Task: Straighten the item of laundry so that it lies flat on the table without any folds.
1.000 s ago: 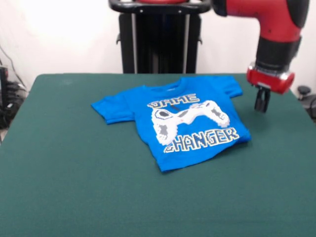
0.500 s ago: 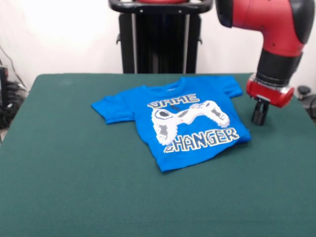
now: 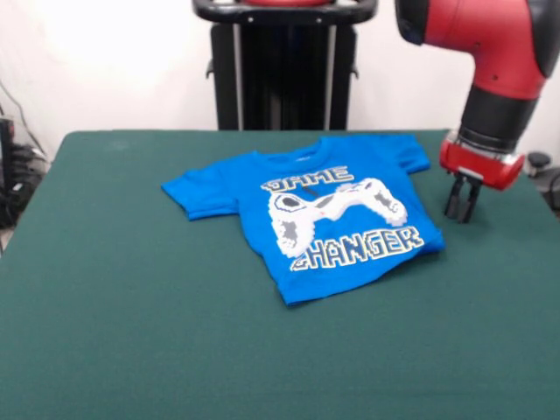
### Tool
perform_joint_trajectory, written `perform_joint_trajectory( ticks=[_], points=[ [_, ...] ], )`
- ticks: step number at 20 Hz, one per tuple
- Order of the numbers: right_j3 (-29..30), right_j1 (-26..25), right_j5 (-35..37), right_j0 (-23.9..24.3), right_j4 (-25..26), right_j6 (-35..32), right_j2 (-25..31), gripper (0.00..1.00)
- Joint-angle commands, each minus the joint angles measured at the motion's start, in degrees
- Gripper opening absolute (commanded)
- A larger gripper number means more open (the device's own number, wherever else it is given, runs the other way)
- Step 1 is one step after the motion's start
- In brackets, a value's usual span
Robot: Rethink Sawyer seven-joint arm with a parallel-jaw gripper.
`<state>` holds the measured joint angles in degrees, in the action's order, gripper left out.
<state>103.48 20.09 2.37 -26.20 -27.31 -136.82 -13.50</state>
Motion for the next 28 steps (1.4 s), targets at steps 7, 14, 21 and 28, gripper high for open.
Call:
perform_joint_trajectory(
  ticks=[7, 14, 21, 28],
  points=[
    [-14.4, -8.7, 2.3, -2.0, -7.6, -10.7, -5.0, 1.00],
    [-18.4, -12.6, 0.5, -3.1, -8.4, -11.4, -7.3, 1.00],
    [-20.7, -11.3, 5.9, -3.4, -5.8, -10.2, -10.9, 1.00],
    [-20.1, -5.9, 12.0, -1.5, -2.3, -7.2, -10.3, 1.00]
  ],
)
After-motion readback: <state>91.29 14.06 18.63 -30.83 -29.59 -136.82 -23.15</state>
